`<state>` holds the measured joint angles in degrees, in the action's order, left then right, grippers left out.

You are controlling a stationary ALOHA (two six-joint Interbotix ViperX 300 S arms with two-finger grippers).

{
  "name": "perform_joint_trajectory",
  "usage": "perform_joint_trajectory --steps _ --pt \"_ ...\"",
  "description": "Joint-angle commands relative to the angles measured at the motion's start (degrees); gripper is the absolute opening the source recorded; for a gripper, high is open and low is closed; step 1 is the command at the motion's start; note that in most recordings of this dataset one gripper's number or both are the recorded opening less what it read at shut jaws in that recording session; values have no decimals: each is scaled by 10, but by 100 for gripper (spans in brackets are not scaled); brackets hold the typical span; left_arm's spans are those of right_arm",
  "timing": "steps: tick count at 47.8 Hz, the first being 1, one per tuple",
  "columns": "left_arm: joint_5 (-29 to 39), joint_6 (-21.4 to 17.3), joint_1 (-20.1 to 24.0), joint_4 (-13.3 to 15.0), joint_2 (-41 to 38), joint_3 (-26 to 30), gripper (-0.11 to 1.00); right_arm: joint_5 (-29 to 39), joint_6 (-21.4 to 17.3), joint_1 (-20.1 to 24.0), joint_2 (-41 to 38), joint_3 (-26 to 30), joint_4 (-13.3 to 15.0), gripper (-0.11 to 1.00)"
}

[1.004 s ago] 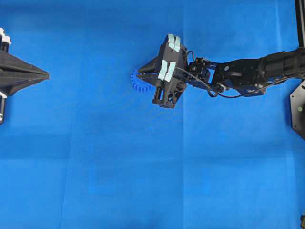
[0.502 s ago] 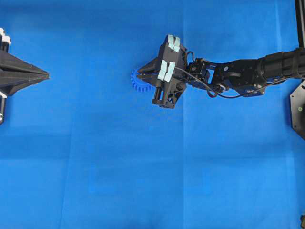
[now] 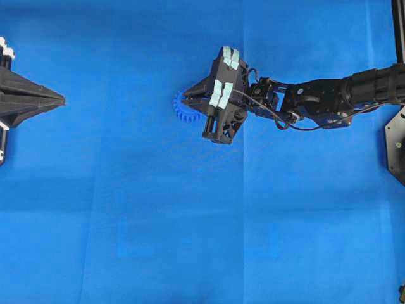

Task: Insert the shaft placed at a random location into the center hole of the small gear at another random location.
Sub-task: 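Lower the shaft into the gear's center hole with the right gripper, then open the right gripper and lift it away from the gear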

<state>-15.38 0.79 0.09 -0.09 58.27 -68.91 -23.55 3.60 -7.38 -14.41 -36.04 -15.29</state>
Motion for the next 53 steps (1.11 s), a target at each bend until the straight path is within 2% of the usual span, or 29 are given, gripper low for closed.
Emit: perform_joint_trajectory --steps 1,4,10,13,15,29,53 --pt "-4 0 0 -1 -3 4 0 -4 -1 1 8 4 -2 17" --pt "-4 0 1 0 -3 4 0 -4 -2 1 8 4 -2 30" --pt "-4 0 0 0 -3 4 0 -6 -2 1 9 4 -2 67" --pt "-4 0 0 -1 -3 4 0 -6 -1 1 9 4 -2 80" --pt "-4 0 0 -1 -2 4 0 -6 -1 1 9 4 -2 85" --pt "-4 0 0 -1 -2 4 0 -4 0 1 22 5 -2 82" --pt "-4 0 0 -1 -2 4 0 18 4 1 109 0 4 82"
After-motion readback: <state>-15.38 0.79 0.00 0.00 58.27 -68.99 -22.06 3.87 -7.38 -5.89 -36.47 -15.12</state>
